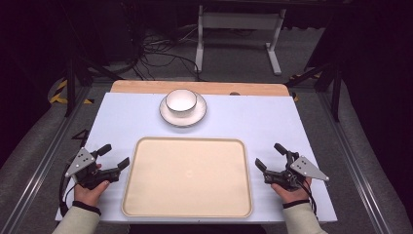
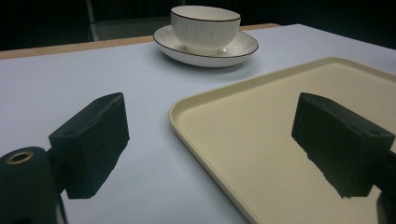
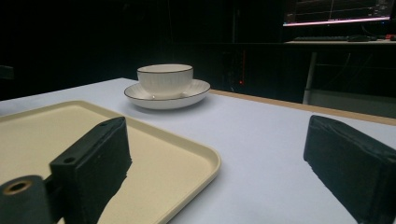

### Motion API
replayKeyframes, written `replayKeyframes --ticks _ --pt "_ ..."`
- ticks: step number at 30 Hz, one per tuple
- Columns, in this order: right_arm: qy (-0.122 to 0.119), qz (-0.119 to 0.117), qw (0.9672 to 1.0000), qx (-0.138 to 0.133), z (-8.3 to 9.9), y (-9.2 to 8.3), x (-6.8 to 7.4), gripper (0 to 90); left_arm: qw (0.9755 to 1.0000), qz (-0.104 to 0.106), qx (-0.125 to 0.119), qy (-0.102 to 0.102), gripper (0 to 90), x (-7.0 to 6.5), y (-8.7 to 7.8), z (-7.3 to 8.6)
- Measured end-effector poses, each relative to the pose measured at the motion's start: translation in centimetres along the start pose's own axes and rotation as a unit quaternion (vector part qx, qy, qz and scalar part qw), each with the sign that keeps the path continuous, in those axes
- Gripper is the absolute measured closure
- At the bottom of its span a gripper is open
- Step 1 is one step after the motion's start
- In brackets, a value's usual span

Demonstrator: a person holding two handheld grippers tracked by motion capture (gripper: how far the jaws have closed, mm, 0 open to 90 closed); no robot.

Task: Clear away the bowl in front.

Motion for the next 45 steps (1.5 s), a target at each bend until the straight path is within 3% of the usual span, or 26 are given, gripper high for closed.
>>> replayKeyframes --ticks 12,26,32,45 --pt "0.000 0.000 1.0000 0.004 0.0 0.1 -0.1 9.9 0.9999 0.002 -0.012 -0.008 12.4 0.0 -0.3 -0.8" --pt "0.002 0.001 0.9999 0.011 0.1 0.2 -0.1 8.4 0.9996 0.011 -0.024 0.003 11.9 -0.2 -1.0 -4.3" --pt "0.006 0.003 0.9999 0.015 0.1 0.3 -0.1 7.5 0.9997 0.002 -0.023 0.003 11.2 0.2 -1.2 -5.1" --pt "0.005 0.000 0.9999 0.016 0.1 0.3 -0.1 7.7 0.9988 0.010 -0.047 0.012 9.3 0.4 -1.6 -7.7"
Point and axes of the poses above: each handheld gripper's, and its own axes: y roughly forward along the jaws, z roughly out of its underside, x roughly to its left, the point moved 8 cm from there along y, roughly forward along the jaws, and after that the axes turned 12 degrees about y, right-handed, at the moved point
